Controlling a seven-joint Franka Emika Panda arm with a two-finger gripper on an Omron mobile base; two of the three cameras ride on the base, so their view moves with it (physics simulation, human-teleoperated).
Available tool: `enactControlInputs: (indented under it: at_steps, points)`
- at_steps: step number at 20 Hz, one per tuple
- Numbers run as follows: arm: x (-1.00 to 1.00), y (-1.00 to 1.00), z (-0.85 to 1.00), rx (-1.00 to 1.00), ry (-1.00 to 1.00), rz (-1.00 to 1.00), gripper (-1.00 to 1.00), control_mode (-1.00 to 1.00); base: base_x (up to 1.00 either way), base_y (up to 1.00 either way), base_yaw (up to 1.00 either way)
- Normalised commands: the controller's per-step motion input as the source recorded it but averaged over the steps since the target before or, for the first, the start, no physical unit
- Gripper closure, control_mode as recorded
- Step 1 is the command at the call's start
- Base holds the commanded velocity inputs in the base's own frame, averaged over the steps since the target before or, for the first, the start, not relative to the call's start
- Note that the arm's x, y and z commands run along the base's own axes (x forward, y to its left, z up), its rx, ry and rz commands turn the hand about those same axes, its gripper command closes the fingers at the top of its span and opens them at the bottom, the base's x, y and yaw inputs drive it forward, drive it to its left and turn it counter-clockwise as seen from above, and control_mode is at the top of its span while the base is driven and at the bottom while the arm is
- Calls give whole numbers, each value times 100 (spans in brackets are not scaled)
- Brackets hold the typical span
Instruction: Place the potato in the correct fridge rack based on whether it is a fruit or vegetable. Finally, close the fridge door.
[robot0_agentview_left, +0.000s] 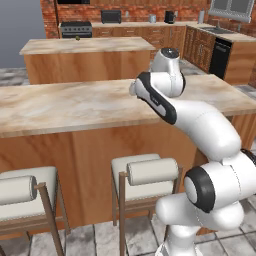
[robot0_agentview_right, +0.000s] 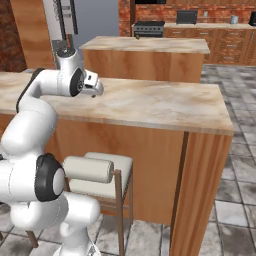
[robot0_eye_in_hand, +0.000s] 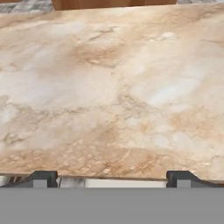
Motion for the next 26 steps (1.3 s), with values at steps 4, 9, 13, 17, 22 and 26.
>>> enactControlInputs:
  at_steps: [4, 9, 13, 17, 22, 26]
  points:
    - [16, 16, 49, 2, -9, 0, -100, -100, 0, 0, 0]
    - [1, 11, 31, 0, -9, 0, -100, -100, 0, 0, 0]
    - [-24, 0, 11, 0, -3, 0, -100, -100, 0, 0, 0]
    - [-51, 0, 5, 0, 0, 0, -100, -100, 0, 0, 0]
    - [-74, 0, 0, 0, 0, 0, -100, -100, 0, 0, 0]
    - [-96, -9, -1, 0, 0, 0, -100, -100, 0, 0, 0]
